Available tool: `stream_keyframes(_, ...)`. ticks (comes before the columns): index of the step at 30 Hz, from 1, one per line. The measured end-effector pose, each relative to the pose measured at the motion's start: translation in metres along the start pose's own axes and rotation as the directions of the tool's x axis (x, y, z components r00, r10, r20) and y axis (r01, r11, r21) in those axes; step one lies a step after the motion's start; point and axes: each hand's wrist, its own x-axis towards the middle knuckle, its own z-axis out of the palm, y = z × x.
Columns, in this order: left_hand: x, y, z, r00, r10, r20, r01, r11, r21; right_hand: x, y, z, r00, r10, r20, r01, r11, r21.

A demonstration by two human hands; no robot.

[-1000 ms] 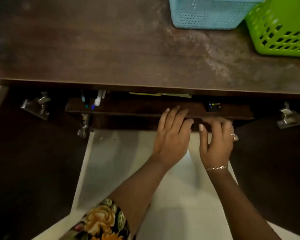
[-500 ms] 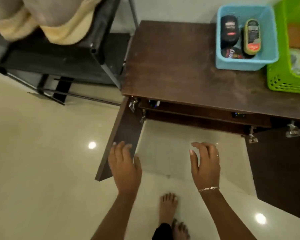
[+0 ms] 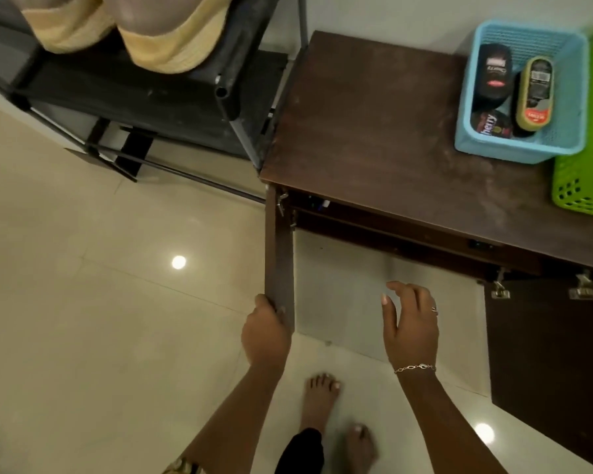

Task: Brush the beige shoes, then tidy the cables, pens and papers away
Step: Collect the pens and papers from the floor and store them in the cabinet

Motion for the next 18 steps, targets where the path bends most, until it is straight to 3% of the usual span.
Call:
stream_keyframes(5,-0.019,0.066,0.033,0.993,-0.035,0.114,0.059,0.975,-0.213,-0.009,0.041,-0.021,0.994,0.109,0.004,-0.108,0.994,-0.029)
stream_keyframes(13,-0.02,0.14,0.063,0.981,-0.128,0.146,0.19,0.796,-0.575,0.003,0.086,-0.042,0.982,0.189,-0.004,-0.189,0.982,0.008)
stream_keyframes(18,-0.002,0.172,0.065,0.932,-0.054,0.358,0.309,0.631,-0.711,0.01,0.101,-0.048,0.979,0.202,-0.029,-0.201,0.979,0.026)
